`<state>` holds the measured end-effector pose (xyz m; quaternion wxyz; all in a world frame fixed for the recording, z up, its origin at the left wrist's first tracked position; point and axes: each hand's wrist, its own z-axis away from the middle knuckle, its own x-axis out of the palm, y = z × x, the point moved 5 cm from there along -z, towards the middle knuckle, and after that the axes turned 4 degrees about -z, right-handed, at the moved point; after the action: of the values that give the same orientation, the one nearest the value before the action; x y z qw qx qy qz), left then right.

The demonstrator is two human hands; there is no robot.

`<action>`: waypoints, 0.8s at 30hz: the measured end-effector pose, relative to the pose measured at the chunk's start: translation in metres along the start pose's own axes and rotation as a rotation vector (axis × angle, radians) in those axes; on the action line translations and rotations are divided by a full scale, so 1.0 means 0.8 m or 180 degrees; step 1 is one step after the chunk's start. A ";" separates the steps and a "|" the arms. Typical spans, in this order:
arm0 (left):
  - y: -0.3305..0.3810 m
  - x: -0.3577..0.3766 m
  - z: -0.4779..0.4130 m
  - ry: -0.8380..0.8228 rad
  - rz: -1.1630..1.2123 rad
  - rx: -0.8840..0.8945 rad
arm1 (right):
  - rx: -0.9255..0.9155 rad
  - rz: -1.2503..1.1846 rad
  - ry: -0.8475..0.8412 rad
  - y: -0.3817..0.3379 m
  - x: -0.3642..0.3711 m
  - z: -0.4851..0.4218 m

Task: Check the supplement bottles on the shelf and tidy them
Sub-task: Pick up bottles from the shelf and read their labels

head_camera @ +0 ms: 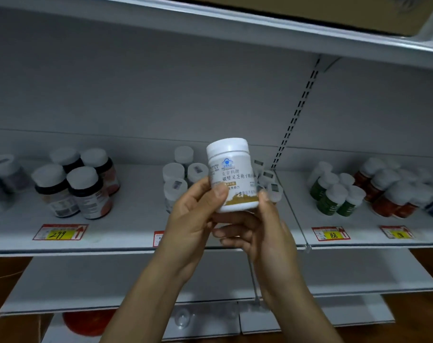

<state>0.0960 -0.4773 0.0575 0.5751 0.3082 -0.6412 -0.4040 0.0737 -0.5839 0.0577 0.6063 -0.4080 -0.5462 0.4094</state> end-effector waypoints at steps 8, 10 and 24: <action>0.026 -0.045 -0.025 0.0343 0.0113 0.0113 | -0.2001 0.1984 0.0264 -0.005 0.046 -0.008; 0.031 -0.056 -0.028 0.0416 -0.0046 0.0263 | -0.1923 0.2059 0.0271 0.006 0.059 -0.014; 0.041 -0.074 -0.044 0.0495 -0.0652 0.0677 | -0.1137 0.0416 0.0395 0.016 0.068 -0.048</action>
<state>0.1420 -0.4159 0.0578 0.5429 0.4614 -0.5991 -0.3653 0.1150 -0.5301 0.0606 0.5289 -0.5682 -0.5440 0.3185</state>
